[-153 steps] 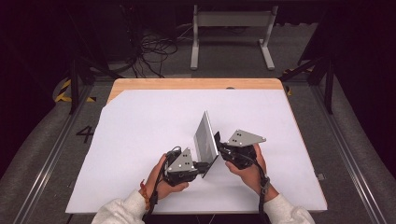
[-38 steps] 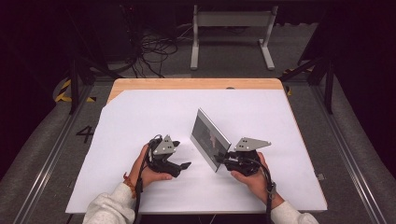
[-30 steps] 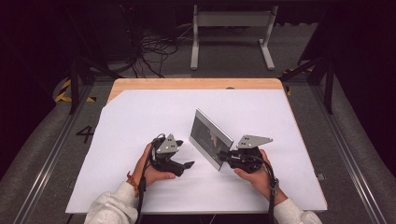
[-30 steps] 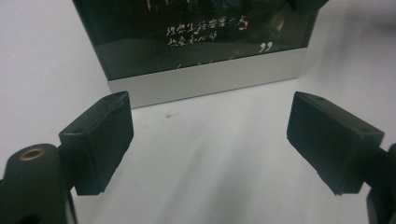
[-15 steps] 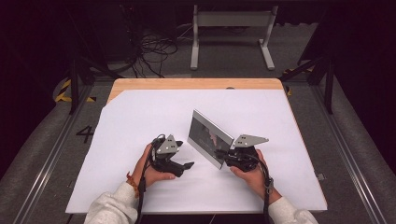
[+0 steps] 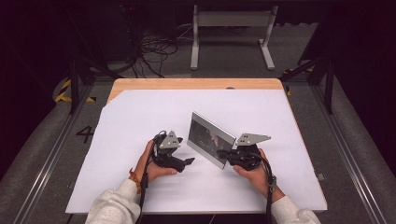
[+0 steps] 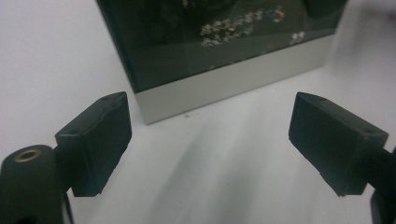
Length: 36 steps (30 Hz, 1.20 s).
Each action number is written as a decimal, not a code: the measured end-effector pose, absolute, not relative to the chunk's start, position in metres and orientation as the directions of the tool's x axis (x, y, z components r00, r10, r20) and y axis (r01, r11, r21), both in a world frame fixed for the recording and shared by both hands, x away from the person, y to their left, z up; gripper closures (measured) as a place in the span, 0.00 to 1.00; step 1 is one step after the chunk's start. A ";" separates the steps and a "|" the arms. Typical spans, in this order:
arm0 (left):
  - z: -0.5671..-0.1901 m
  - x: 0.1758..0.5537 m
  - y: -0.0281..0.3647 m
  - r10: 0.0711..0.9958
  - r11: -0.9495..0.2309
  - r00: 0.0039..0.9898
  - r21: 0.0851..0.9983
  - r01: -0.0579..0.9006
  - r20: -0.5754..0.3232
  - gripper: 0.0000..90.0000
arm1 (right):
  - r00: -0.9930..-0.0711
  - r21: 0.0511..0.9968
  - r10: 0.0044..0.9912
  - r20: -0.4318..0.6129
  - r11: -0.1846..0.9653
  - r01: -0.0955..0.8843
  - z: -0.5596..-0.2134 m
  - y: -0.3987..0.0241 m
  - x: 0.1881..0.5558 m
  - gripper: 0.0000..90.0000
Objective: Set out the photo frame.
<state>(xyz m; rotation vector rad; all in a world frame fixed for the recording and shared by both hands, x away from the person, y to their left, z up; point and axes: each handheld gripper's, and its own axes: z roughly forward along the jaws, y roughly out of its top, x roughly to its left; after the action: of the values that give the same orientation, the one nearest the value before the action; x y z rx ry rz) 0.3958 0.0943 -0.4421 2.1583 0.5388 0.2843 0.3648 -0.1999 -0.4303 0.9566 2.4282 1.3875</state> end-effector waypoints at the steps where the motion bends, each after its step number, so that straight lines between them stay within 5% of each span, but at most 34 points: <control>1: -0.442 0.398 0.094 0.474 -0.527 0.880 0.804 0.276 0.009 0.16 | -0.778 0.824 0.611 0.146 0.360 0.437 -0.430 -0.201 0.365 0.94; 9: -0.444 0.420 0.091 0.471 -0.510 0.882 0.808 0.294 -0.023 0.14 | -0.760 0.827 0.642 0.101 0.371 0.422 -0.428 -0.206 0.358 0.82; 17: -0.443 0.435 0.080 0.455 -0.492 0.889 0.818 0.298 -0.050 0.14 | -0.754 0.856 0.654 0.063 0.353 0.378 -0.419 -0.217 0.341 0.91; 36: -0.443 0.439 0.066 0.379 -0.520 0.922 0.806 0.281 -0.077 0.19 | -0.724 0.865 0.689 0.031 0.344 0.365 -0.419 -0.215 0.339 0.91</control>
<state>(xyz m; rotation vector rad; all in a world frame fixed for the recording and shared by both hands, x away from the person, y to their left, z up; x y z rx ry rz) 0.4391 0.0655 -0.4432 2.1497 0.4690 0.1336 0.3388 -0.2147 -0.4194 0.9326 2.2734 1.3300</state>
